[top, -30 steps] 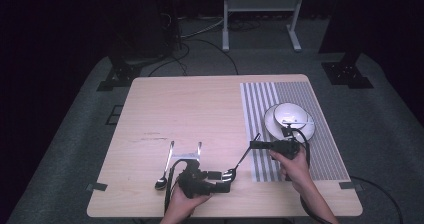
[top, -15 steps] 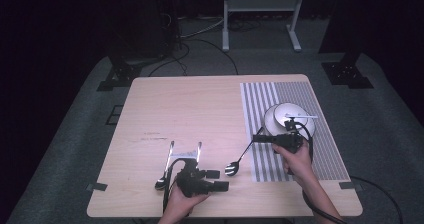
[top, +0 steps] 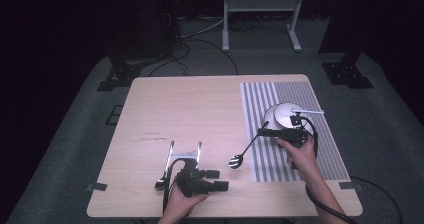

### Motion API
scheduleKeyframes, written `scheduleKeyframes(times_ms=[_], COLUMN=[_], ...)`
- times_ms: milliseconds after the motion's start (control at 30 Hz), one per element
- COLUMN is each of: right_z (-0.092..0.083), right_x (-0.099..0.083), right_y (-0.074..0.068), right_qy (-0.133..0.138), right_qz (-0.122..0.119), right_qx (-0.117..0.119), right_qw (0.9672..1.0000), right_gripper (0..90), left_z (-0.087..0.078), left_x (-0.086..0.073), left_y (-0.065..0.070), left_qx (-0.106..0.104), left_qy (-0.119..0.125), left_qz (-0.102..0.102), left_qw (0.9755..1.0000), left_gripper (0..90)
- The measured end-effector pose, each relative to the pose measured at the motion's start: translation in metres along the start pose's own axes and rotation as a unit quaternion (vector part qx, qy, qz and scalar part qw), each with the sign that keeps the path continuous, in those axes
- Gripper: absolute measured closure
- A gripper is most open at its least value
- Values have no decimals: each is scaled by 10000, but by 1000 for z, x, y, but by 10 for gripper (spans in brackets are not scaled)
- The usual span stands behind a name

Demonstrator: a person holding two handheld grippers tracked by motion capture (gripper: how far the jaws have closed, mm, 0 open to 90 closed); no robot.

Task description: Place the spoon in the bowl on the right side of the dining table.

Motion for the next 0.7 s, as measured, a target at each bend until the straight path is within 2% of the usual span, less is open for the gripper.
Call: scheduleKeyframes(times_ms=[700], right_z=[-32], right_x=[28], right_y=[5], right_qy=[435], right_qz=[83], right_qx=[-245], right_qw=[9987], right_gripper=[890], left_z=[0], left_x=[-1], left_y=[0], left_qx=[7], left_qy=[-30], left_qz=[4], left_qw=[10000], left_gripper=[49])
Point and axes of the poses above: each handheld gripper's, and its own axes: z roughly forward along the jaws, x roughly out of its top, y roughly to its right, the point moved 4 cm from there along z, roughly forward along the jaws, and after that the axes turned 3 degrees about z, right-handed, at the moved point
